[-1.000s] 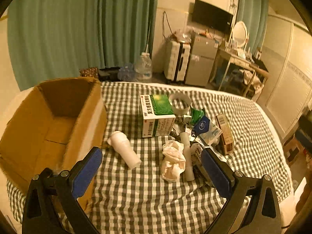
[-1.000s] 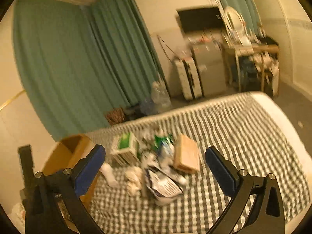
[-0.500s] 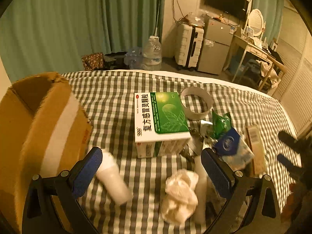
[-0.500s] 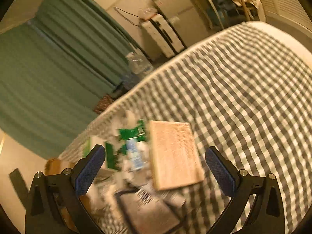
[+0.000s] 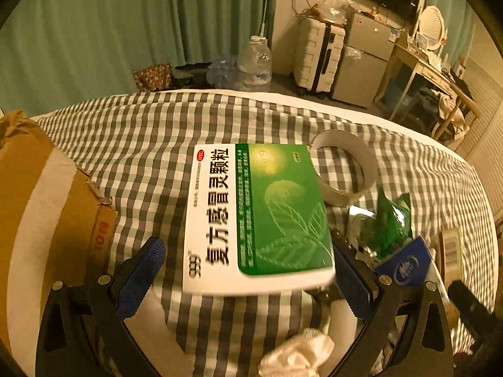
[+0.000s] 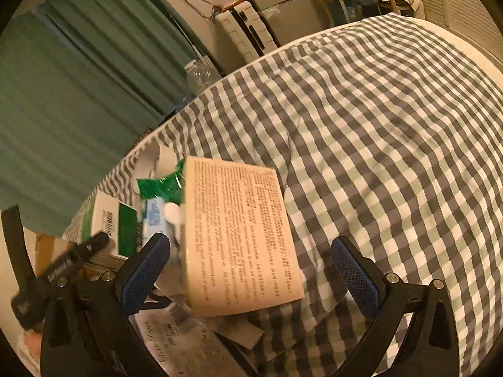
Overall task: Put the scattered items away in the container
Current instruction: 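Grasp the green medicine box with the left gripper while the right grasps the beige box, then carry both boxes over the cardboard box and release them inside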
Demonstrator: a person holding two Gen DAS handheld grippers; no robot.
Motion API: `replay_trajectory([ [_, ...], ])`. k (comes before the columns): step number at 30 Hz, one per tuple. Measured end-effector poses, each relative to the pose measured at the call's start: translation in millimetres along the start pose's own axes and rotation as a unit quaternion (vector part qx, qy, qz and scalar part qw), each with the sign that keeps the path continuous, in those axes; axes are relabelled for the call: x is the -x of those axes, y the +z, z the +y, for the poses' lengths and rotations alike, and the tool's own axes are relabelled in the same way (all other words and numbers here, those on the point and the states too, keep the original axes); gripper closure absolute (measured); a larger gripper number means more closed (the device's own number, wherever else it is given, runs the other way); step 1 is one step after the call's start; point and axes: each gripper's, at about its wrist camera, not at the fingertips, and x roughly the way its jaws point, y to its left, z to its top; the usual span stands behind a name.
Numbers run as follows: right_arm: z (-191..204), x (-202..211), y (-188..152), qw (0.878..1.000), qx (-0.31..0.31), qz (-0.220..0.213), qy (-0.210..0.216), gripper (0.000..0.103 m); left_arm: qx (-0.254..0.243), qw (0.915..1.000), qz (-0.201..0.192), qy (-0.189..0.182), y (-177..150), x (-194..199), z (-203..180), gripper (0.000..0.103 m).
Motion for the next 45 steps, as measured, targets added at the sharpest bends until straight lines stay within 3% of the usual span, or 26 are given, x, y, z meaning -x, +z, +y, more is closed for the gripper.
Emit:
replay_trajectory([
  [5, -7.9, -13.3, 2.0, 0.999, -0.024, 0.016, 0.024, 0.001, -0.007, 0.9996, 0.023, 0.017, 2.0, -19.4, 0.5, 0.000],
  [7, -12.9, -17.3, 3.5, 0.998, -0.038, 0.026, 0.035, 0.007, -0.007, 0.9994, 0.028, 0.021, 1.8, -23.3, 1.6, 0.000],
  [12, -15.3, -25.4, 5.7, 0.996, -0.054, 0.042, 0.058, 0.009, -0.001, 0.9993, 0.034, 0.012, 0.5, -29.9, 8.6, 0.001],
  [16, -13.8, -26.3, 5.7, 0.994, -0.054, 0.046, 0.079, 0.025, -0.002, 0.9991, 0.042, 0.004, -4.1, -30.0, 15.3, 0.024],
  [17, -12.3, -26.4, 5.6, 0.994, -0.053, 0.046, 0.078, 0.025, -0.003, 0.9991, 0.043, 0.003, -4.5, -29.9, 17.3, 0.024],
  [23, 6.8, -13.7, 7.4, 1.000, 0.005, 0.011, 0.026, 0.026, -0.009, 0.9990, 0.043, -0.009, -8.0, -14.7, 24.8, 0.025],
  [35, 12.2, 9.6, 2.5, 0.999, 0.008, -0.020, 0.026, 0.026, -0.018, 0.9995, 0.022, -0.013, -15.0, 36.8, 46.0, 0.025],
  [40, 38.7, 41.8, -2.5, 0.995, 0.066, -0.079, -0.002, 0.026, -0.017, 0.9997, 0.010, -0.017, -18.0, 63.3, 46.5, 0.025],
  [45, 72.5, 71.1, -15.3, 0.988, 0.106, -0.116, -0.001, 0.026, -0.019, 0.9994, -0.011, -0.026, -16.6, 98.0, 48.0, 0.025],
])
